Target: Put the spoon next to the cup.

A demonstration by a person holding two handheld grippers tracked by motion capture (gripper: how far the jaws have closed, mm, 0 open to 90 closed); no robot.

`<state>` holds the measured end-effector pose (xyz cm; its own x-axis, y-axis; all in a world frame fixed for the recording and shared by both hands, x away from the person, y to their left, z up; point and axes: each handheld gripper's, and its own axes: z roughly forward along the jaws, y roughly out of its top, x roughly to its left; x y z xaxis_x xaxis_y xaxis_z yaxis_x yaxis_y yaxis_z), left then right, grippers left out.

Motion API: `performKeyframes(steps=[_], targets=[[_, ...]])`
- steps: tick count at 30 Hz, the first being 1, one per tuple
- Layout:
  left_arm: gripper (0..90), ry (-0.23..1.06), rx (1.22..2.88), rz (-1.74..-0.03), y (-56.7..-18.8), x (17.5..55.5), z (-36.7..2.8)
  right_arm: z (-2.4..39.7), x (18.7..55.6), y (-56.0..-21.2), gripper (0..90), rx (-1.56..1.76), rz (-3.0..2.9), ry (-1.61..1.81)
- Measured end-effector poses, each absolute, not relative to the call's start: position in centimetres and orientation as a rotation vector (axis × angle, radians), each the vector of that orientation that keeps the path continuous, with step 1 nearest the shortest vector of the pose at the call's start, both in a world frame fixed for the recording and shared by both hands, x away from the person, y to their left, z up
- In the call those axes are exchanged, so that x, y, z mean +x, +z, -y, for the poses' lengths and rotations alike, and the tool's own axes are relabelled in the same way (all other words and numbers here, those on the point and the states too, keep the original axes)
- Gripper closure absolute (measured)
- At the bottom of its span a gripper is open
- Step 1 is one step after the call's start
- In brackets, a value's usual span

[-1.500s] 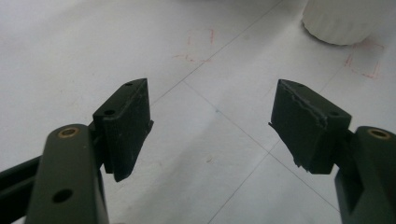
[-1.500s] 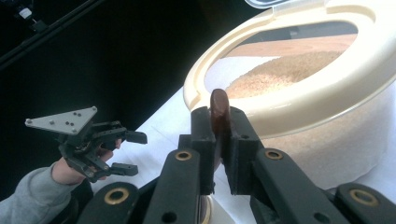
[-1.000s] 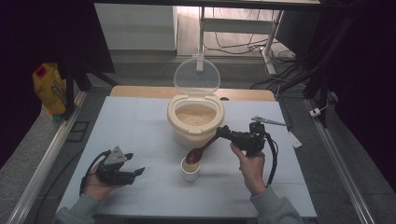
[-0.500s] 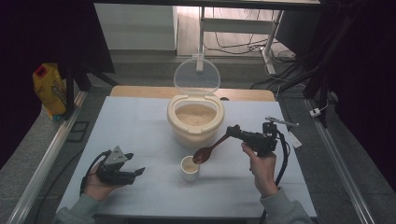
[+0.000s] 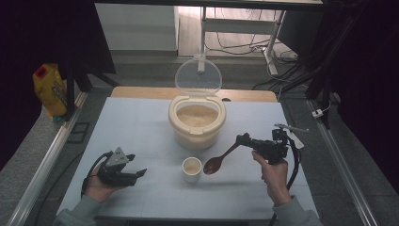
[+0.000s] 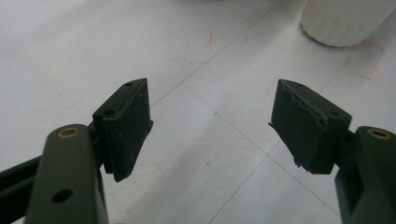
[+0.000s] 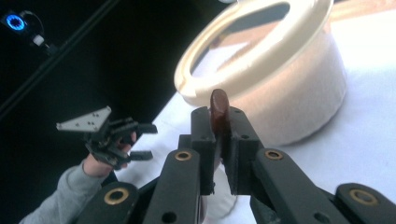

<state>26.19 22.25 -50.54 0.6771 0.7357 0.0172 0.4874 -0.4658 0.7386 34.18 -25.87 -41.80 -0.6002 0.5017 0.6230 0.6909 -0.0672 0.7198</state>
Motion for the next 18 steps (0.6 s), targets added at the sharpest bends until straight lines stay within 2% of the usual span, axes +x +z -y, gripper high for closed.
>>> performKeyframes(steps=[18], targets=[[28.1, 0.435, 2.163, -0.932, -50.6, 26.3, -22.1, 23.0, 33.6, -43.6, 83.1, -1.256, 2.208, -1.530]])
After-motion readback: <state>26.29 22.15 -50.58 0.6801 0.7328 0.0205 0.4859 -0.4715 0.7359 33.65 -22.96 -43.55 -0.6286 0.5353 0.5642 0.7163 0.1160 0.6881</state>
